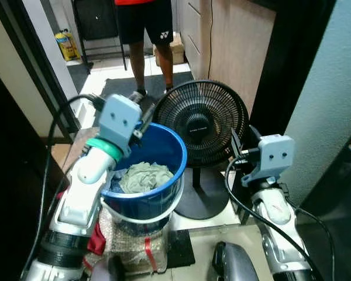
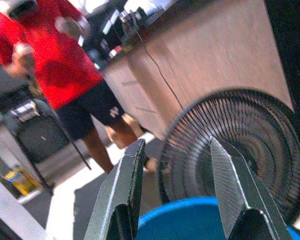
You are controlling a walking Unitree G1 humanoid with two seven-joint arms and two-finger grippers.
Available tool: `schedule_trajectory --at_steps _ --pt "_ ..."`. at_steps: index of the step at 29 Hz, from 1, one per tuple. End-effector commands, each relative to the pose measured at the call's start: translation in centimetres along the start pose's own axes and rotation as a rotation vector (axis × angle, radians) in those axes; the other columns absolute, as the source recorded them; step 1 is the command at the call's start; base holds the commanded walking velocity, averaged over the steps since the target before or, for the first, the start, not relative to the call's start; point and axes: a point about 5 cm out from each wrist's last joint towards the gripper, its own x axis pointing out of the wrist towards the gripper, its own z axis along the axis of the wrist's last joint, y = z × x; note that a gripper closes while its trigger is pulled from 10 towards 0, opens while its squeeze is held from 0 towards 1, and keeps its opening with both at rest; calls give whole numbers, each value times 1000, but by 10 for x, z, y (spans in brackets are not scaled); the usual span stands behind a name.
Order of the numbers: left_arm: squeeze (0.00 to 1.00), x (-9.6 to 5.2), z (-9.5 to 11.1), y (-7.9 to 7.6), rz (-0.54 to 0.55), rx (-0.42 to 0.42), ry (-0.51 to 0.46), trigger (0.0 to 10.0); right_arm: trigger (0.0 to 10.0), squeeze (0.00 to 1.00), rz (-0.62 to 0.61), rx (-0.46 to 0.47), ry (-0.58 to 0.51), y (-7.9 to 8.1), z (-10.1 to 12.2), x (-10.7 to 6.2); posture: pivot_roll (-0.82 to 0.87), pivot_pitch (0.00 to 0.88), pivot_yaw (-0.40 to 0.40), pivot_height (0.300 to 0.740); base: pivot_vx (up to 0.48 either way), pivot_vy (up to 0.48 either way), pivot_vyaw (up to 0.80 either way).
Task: Clothes washing
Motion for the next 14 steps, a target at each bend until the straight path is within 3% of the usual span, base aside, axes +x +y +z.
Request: schedule_trajectory --at_steps 1,6,9,14 --pt "0 -3 -3 -1 -2 5 26 10000 10000 0 36 15 12 8 0 0 0 33 83 490 0 0 0" --pt "0 -10 -11 -6 -10 -6 76 10000 10000 0 105 63 28 23 -1 -1 7 46 79 490 0 0 0" --pt "0 -10 -11 -6 -10 -6 76 10000 10000 0 105 63 28 23 -1 -1 7 46 79 490 0 0 0" --pt "0 -22 -28 -2 10 6 162 10000 10000 0 169 103 94 30 -9 -8 22 61 79 490 0 0 0"
